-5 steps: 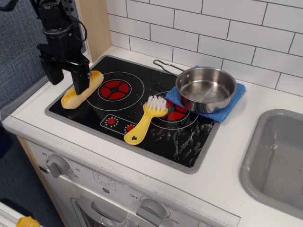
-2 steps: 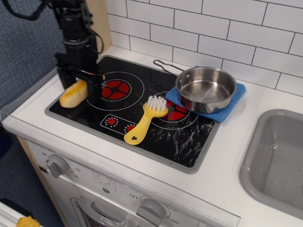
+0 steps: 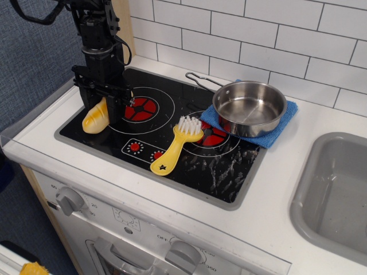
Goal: Place the bread in the silver pot
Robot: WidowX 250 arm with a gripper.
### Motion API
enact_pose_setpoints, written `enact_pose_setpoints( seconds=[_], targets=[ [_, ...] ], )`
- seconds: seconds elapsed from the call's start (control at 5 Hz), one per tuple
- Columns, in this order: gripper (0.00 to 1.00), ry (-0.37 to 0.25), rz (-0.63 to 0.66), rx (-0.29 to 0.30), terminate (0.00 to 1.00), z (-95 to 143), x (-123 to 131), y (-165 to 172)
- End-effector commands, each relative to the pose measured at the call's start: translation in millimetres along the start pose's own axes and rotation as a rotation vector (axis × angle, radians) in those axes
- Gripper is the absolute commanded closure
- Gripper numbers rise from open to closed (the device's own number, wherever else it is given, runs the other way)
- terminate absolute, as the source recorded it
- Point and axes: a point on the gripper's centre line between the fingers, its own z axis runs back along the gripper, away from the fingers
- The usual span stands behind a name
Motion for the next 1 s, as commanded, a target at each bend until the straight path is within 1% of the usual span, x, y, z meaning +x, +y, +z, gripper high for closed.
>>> enact_pose_setpoints(
  seconds=[0.0,0.2,0.4,0.6,0.8],
  targets=[
    [1.00,-0.053,0.081,0.019,0.00,98.3,6.8,-43.7],
    [1.00,-0.017,0.040,-0.021,0.00,104.3,32.8,-91.2],
    [1.00,0.002,-0.083,-0.023,0.00,97.8,53.5,-144.4],
    [1.00,0.016,-0.153,-0.009,0.00,83.5,67.5,-195.6],
    [1.00,0.017,-0.185,0.004,0.00,71.3,78.6,-210.2]
  ],
)
